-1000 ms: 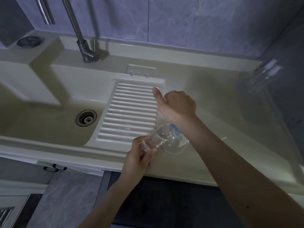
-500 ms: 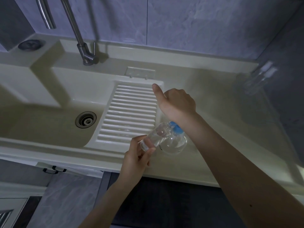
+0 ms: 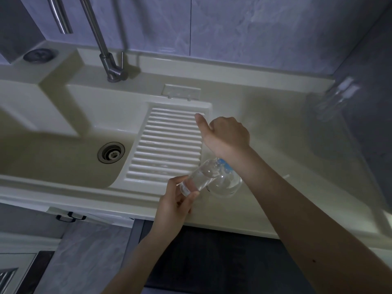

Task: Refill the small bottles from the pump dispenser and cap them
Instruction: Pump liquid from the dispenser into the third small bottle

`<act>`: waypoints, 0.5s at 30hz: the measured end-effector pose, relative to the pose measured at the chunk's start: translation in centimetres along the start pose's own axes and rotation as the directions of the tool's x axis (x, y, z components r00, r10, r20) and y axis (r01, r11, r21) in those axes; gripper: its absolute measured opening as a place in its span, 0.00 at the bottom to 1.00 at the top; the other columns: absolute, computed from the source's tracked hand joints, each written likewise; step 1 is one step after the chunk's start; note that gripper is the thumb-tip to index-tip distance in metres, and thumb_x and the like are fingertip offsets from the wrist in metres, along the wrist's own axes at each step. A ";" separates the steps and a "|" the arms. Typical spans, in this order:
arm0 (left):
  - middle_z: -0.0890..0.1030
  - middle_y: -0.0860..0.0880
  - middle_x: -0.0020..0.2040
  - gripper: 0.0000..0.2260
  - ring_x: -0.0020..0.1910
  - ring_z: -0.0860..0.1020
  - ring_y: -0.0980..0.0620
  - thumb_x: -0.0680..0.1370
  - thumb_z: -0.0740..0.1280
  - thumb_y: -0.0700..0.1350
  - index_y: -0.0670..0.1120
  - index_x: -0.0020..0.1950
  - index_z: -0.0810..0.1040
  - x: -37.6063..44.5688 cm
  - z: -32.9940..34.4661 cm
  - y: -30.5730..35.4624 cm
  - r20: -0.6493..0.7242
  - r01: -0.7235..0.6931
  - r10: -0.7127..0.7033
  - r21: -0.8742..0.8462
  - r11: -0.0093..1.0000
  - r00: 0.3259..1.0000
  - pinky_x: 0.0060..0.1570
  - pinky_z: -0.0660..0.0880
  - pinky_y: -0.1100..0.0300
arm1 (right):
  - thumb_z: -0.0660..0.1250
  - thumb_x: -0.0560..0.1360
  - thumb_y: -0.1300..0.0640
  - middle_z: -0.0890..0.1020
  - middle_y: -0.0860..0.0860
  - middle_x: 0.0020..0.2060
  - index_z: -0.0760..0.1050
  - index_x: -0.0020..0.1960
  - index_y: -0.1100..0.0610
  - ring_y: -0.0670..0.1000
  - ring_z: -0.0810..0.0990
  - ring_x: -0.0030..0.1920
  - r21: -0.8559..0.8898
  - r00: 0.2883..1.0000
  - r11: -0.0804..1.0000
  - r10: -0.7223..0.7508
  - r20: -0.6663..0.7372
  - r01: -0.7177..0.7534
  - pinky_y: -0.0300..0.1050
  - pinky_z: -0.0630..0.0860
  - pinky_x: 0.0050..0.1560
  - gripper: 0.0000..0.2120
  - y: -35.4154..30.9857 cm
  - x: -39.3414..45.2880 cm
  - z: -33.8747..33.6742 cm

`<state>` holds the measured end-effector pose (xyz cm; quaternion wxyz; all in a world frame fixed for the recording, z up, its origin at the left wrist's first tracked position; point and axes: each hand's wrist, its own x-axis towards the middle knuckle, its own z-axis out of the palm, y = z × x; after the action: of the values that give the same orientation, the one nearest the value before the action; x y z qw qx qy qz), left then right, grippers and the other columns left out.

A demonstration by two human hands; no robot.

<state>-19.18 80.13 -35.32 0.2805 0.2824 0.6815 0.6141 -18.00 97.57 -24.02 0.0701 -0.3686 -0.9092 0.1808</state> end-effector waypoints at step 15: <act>0.79 0.55 0.40 0.12 0.29 0.73 0.54 0.77 0.66 0.37 0.51 0.55 0.70 0.4 0.1 0.4 0.009 -0.027 0.028 -0.030 0.999 1.000 0.32 0.73 0.61 | 0.43 0.79 0.36 0.70 0.50 0.25 0.64 0.27 0.58 0.51 0.71 0.28 0.015 1.000 1.000 0.002 -0.023 -0.001 0.44 0.64 0.33 0.34 -0.1 0.2 -0.9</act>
<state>-19.30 80.52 -34.93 0.2794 0.2903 0.6670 0.6267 -17.99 97.90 -23.11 0.0832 -0.3708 -0.9066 0.1833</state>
